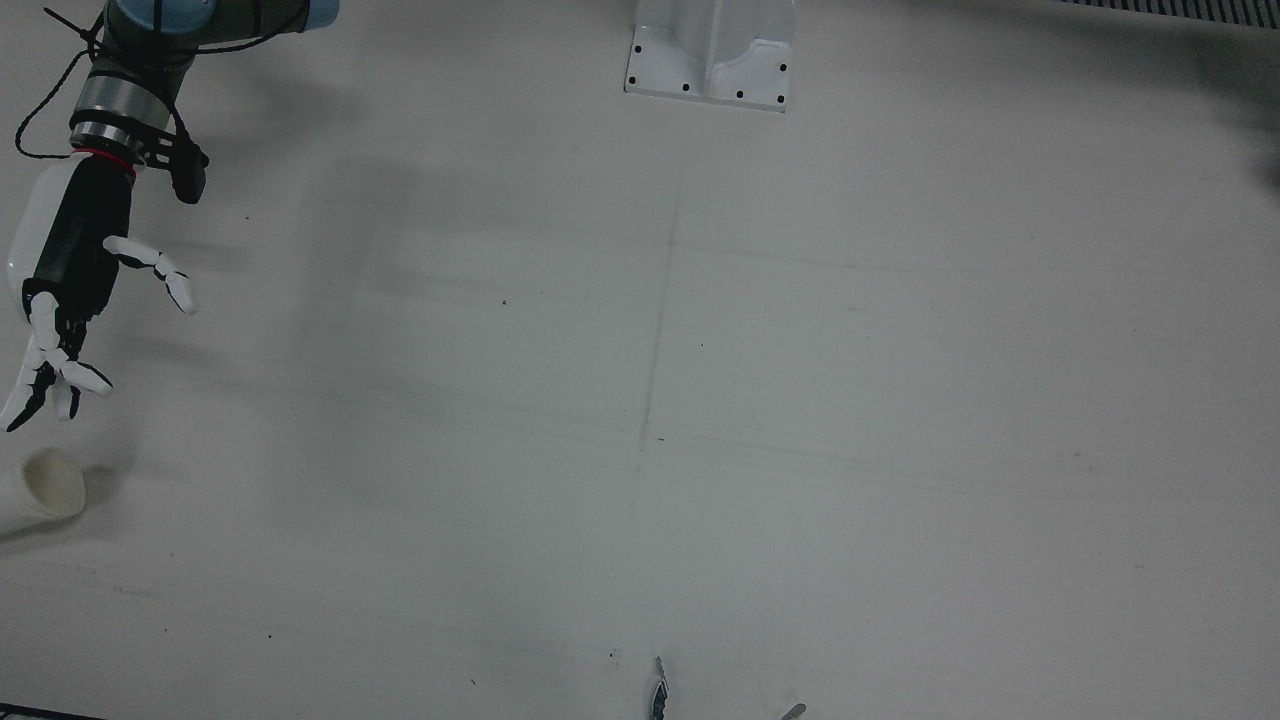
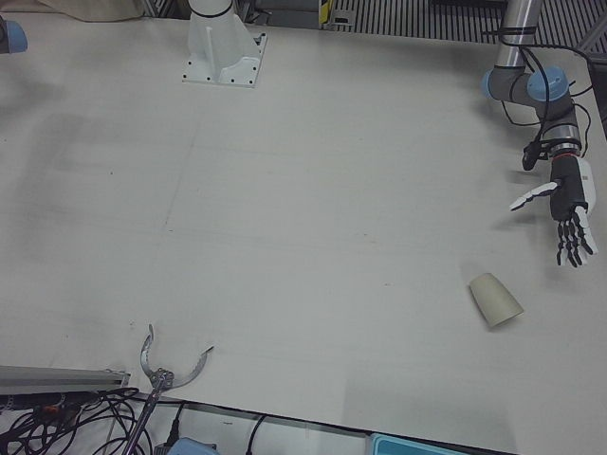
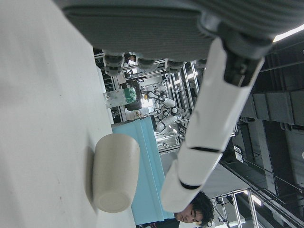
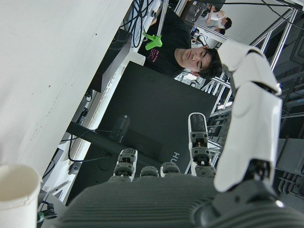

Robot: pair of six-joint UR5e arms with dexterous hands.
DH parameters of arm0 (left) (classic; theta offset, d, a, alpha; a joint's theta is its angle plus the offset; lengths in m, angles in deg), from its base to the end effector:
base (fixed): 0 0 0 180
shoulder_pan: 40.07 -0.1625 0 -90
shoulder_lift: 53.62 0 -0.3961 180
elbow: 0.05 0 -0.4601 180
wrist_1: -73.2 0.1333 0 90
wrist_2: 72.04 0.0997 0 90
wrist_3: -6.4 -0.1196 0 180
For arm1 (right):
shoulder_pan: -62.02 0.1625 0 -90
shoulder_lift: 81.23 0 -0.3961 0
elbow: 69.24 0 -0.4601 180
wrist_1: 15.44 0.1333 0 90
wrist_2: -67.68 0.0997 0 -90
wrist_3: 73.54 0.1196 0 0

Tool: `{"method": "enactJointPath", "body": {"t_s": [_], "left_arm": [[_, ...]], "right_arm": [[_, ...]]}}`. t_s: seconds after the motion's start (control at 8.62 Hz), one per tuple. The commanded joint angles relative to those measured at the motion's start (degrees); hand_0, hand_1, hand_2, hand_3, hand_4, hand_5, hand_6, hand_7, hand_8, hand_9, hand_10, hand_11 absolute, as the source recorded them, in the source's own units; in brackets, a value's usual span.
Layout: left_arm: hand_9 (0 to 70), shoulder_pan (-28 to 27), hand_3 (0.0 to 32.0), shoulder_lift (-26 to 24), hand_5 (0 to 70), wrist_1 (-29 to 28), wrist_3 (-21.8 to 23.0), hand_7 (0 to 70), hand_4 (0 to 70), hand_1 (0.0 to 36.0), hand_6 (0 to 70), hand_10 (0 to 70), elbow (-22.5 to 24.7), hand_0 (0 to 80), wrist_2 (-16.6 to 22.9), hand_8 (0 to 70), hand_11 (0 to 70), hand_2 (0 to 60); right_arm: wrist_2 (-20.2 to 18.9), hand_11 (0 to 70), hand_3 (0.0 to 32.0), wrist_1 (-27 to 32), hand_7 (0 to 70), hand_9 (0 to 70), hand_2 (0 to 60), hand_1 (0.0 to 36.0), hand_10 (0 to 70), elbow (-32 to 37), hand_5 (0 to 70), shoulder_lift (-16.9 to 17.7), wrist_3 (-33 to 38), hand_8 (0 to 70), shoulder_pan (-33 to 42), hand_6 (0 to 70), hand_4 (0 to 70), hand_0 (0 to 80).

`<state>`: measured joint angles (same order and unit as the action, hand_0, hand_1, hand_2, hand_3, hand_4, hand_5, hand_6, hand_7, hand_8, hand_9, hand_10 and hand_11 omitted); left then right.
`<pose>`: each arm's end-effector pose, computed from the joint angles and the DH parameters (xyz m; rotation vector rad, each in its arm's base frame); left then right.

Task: Pour water

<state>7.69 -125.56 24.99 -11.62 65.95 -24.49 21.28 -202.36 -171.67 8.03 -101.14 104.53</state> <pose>0.0548 -0.3787 0.9370 0.2723 2.1805 -2.0160 -0.2597 -0.5308 0.5434 0.3568 -2.0696 1.8870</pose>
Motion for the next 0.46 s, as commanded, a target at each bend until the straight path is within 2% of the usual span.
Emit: {"method": "enactJointPath", "body": {"t_s": [0.0, 0.12, 0.23, 0.35], "left_arm": [[1.8, 0.05, 14.0, 3.03, 0.0, -0.31, 1.84, 6.2, 0.7, 34.7, 0.0, 3.6, 3.33, 80.0, 2.27, 2.3, 9.0, 4.3], [2.6, 1.01, 11.6, 3.12, 0.0, 7.00, 1.94, 7.4, 1.8, 35.2, 0.0, 3.8, 9.53, 80.0, 9.42, 2.5, 9.4, 1.1], [2.8, 5.10, 6.2, 3.12, 0.1, 11.95, 1.94, 7.7, 2.6, 32.2, 0.0, 4.1, 12.02, 79.3, 17.33, 2.3, 9.5, 0.8], [3.1, 11.67, 2.2, 2.95, 6.4, 13.30, 1.42, 8.2, 3.6, 31.3, 0.0, 4.3, 12.14, 77.7, 25.06, 2.2, 9.7, 0.5]], "right_arm": [[0.00, 10.7, 0.0, 0.06, 6.2, 1.9, 19.8, 23.0, 5.8, -3.47, 24.1, -0.40, 1.23, 0.2, -0.32, 5.5, 12.6, 53.8], [-0.09, 9.8, 0.0, -0.03, 9.0, 2.1, 16.2, 23.7, 4.9, -4.00, 5.3, -2.84, 1.14, 0.4, 0.90, 6.8, 4.8, 54.8], [-0.27, 8.9, 0.2, -0.12, 7.2, 0.1, 12.8, 24.8, 4.1, -5.14, 0.0, -3.30, 0.62, 0.1, 2.05, 5.6, 0.1, 56.3], [-0.36, 8.1, 8.0, -0.20, 5.0, 0.0, 9.7, 25.4, 3.5, -5.85, 0.0, -3.39, 0.53, 0.0, 3.01, 3.5, 0.0, 57.4]]}}
